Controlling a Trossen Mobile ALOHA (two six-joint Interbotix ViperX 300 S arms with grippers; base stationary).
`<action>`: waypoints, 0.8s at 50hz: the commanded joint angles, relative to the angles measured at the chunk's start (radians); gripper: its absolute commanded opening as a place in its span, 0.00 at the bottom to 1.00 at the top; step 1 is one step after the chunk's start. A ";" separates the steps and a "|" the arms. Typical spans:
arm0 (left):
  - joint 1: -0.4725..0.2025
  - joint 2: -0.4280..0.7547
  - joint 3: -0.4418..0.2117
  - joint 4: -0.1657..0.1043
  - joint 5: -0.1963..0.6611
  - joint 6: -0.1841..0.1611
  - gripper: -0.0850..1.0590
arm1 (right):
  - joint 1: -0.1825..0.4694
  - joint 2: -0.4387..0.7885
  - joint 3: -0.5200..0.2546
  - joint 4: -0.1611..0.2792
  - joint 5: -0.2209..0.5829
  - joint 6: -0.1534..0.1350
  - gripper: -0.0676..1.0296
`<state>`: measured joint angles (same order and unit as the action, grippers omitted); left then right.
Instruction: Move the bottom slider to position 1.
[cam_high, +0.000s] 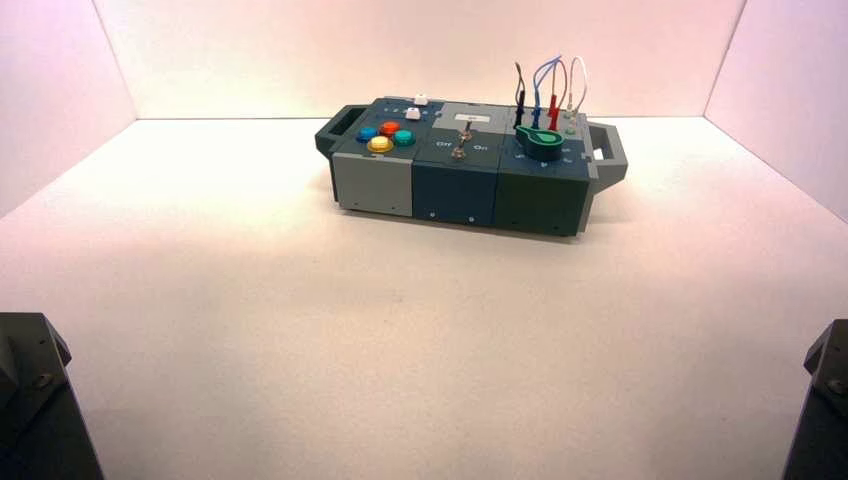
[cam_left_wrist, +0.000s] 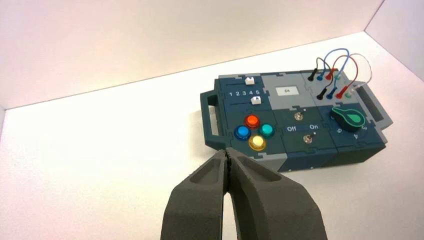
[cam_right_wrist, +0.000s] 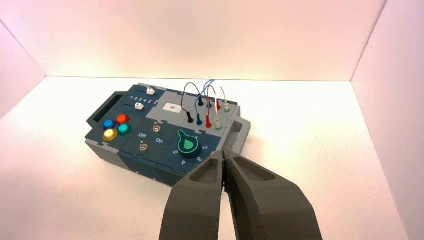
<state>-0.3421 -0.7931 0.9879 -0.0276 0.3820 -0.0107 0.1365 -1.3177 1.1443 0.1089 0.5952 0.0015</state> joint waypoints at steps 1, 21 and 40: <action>-0.006 0.009 -0.037 -0.002 -0.005 -0.002 0.05 | 0.005 0.012 -0.021 0.003 -0.008 -0.002 0.04; -0.014 0.021 -0.049 -0.003 0.006 -0.003 0.05 | 0.005 -0.002 -0.020 0.008 -0.009 -0.002 0.04; -0.015 0.199 -0.170 -0.002 0.046 0.005 0.05 | 0.031 0.104 -0.035 0.014 0.006 0.000 0.04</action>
<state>-0.3513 -0.6381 0.8728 -0.0291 0.4295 -0.0138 0.1611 -1.2824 1.1443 0.1197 0.5967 0.0000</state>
